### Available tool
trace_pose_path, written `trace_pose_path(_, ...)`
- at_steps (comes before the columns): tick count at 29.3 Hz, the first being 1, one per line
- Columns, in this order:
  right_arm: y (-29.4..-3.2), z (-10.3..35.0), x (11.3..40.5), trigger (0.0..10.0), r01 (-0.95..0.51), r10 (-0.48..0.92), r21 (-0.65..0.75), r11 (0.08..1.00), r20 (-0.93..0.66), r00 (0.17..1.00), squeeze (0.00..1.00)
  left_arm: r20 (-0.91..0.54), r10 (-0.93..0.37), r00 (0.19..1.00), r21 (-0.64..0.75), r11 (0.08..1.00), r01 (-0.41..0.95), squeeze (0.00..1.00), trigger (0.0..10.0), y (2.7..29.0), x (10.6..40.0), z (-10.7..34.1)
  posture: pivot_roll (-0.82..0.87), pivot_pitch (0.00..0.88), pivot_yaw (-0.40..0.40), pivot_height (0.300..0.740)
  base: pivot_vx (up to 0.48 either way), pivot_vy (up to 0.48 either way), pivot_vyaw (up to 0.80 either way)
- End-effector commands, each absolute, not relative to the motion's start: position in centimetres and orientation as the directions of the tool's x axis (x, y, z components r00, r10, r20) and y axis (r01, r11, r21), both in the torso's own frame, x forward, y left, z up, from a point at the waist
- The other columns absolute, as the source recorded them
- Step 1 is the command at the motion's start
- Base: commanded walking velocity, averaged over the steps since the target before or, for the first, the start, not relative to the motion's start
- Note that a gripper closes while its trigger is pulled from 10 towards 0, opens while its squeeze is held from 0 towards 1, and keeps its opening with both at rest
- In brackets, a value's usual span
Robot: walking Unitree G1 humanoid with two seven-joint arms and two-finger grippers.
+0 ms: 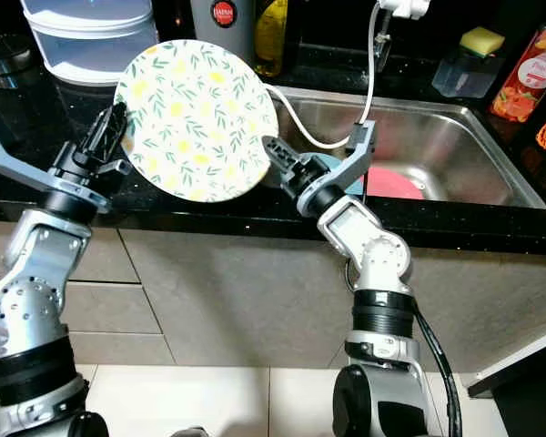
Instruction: Kitchen organization
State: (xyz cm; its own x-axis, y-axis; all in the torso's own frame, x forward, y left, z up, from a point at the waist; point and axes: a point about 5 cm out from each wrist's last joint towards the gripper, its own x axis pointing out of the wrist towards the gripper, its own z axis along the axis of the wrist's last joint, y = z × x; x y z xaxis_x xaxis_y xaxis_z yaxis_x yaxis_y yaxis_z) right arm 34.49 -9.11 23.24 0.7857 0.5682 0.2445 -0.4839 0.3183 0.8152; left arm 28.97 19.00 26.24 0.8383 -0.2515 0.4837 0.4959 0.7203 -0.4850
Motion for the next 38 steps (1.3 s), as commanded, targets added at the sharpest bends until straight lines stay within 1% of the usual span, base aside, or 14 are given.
trace_pose_path(1,-9.1,24.3,34.3,10.0,-0.523,0.575,0.801,0.290,0.290,0.765,0.00,0.514,-0.237,0.824,-0.499,0.699,0.512,0.00,10.0,18.8,29.1,26.7,0.12,0.021,-0.080,0.740,0.000,0.000,0.00)
trace_pose_path(3,-9.1,24.6,34.1,6.3,-0.543,0.584,0.795,0.271,0.312,0.749,0.00,0.497,-0.201,0.844,-0.529,0.701,0.478,0.00,10.0,19.3,29.4,26.3,0.12,0.021,-0.080,0.740,0.000,0.000,0.00)
trace_pose_path(6,-9.0,24.7,33.7,4.6,-0.565,0.604,0.784,0.259,0.324,0.728,0.00,0.482,-0.162,0.861,-0.562,0.697,0.446,0.00,10.0,19.8,29.8,26.0,0.12,0.018,-0.081,0.740,0.000,0.000,0.00)
trace_pose_path(12,-8.1,24.8,32.6,4.4,-0.626,0.669,0.741,0.244,0.339,0.661,0.00,0.478,-0.131,0.868,-0.599,0.675,0.432,0.00,10.0,20.2,30.3,25.7,0.12,0.016,-0.084,0.740,0.000,0.000,0.00)
trace_pose_path(13,-7.4,24.8,32.1,7.5,-0.650,0.702,0.720,0.243,0.333,0.630,0.00,0.485,-0.140,0.863,-0.604,0.660,0.446,0.00,10.0,20.0,30.5,25.8,0.11,0.014,-0.085,0.740,0.000,0.000,0.00)
trace_pose_path(14,-7.4,24.8,32.1,7.5,-0.650,0.702,0.720,0.243,0.333,0.630,0.00,0.485,-0.140,0.863,-0.604,0.660,0.446,0.00,10.0,20.0,30.5,25.8,0.11,0.014,-0.085,0.740,0.000,0.000,0.00)
trace_pose_path(15,-7.3,24.8,32.0,10.0,-0.654,0.708,0.716,0.245,0.329,0.625,0.00,0.491,-0.147,0.859,-0.603,0.655,0.456,0.00,10.0,19.9,30.4,25.9,0.11,0.014,-0.085,0.740,0.000,0.000,0.00)
trace_pose_path(24,-8.3,24.0,32.8,10.0,-0.606,0.673,0.729,0.318,0.277,0.686,0.00,0.563,-0.164,0.810,-0.576,0.625,0.527,0.00,10.0,20.2,29.3,27.5,0.11,0.014,-0.084,0.740,0.000,0.000,0.00)
trace_pose_path(25,-8.3,24.0,32.9,3.7,-0.605,0.672,0.726,0.325,0.273,0.689,0.00,0.579,-0.177,0.796,-0.559,0.624,0.546,0.00,10.0,20.1,29.1,28.0,0.11,0.014,-0.084,0.740,0.000,0.000,0.00)
trace_pose_path(26,-8.4,24.0,32.9,10.0,-0.621,0.676,0.695,0.363,0.263,0.689,0.00,0.602,-0.192,0.775,-0.528,0.632,0.567,0.00,10.0,20.1,28.7,28.7,0.12,0.015,-0.086,0.740,0.000,0.000,0.00)
trace_pose_path(30,-8.3,24.1,32.9,10.0,-0.629,0.677,0.671,0.393,0.252,0.691,0.00,0.618,-0.180,0.765,-0.509,0.651,0.564,0.00,10.0,20.7,28.3,29.5,0.12,0.016,-0.085,0.740,0.000,0.000,0.00)
trace_pose_path(31,-8.3,24.1,33.0,10.0,-0.626,0.671,0.670,0.399,0.251,0.697,1.00,0.622,-0.174,0.763,-0.497,0.665,0.557,0.00,10.0,21.2,28.1,29.9,0.12,0.016,-0.086,0.740,0.000,0.000,0.00)
trace_pose_path(36,-8.4,24.1,33.1,10.0,-0.623,0.662,0.671,0.401,0.257,0.704,1.00,0.629,-0.174,0.758,-0.476,0.684,0.553,0.00,10.0,21.6,27.9,30.4,0.12,0.015,-0.086,0.740,0.000,0.000,0.00)
trace_pose_path(38,-8.5,24.2,33.2,10.0,-0.621,0.656,0.677,0.394,0.266,0.706,0.28,0.634,-0.179,0.752,-0.470,0.682,0.560,0.00,10.0,21.5,27.9,30.8,0.13,0.013,-0.086,0.740,0.000,0.000,0.00)
